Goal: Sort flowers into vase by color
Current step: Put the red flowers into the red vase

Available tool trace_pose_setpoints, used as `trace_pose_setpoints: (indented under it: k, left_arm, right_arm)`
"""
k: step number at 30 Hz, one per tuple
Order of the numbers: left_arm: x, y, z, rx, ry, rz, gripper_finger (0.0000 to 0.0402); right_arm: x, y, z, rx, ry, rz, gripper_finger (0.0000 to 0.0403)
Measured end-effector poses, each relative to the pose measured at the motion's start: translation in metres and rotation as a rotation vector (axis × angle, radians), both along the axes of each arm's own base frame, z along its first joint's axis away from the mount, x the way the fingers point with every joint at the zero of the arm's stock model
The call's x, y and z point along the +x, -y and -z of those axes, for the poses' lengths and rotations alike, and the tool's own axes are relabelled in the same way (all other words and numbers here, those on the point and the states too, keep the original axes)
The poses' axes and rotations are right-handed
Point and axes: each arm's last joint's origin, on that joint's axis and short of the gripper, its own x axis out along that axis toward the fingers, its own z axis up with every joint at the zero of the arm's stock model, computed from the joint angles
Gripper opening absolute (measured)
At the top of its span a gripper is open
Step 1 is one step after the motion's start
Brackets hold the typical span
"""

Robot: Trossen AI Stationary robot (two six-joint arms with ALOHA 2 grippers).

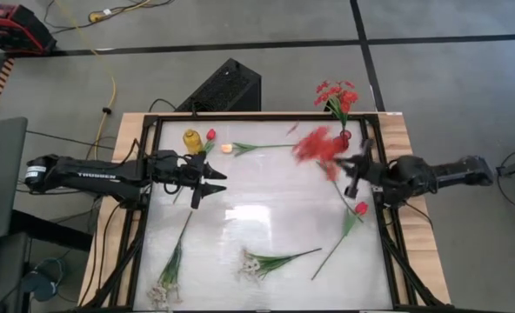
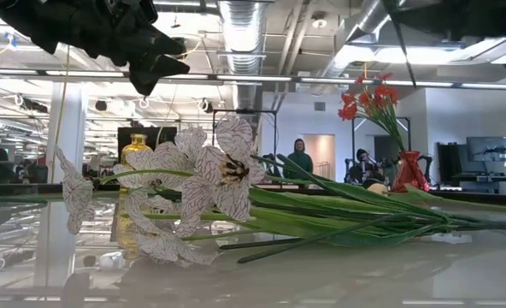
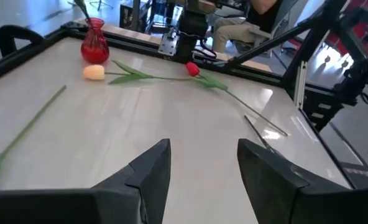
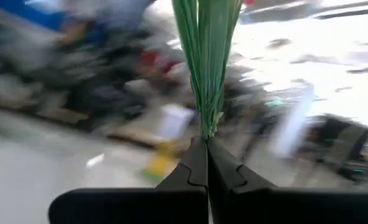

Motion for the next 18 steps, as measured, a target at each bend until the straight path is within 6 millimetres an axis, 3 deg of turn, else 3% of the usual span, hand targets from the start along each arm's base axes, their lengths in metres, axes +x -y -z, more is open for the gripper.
trace_pose_setpoints:
  k: [8,14,18]
  left_arm:
    - [0.000,0.000,0.000,0.001,0.003,-0.003,0.0173]
    - [0.000,-0.001,-0.001,0.008,0.008,-0.034,0.0173]
    - [0.001,-0.001,-0.003,0.011,0.028,-0.044,0.0173]
  right_arm:
    - [-0.028,0.023,0.041,0.019,0.214,0.298,0.0017]
    - [-0.028,0.037,0.041,0.060,0.253,0.327,0.0017]
    - [-0.030,0.049,0.044,0.113,0.260,0.436,0.0017]
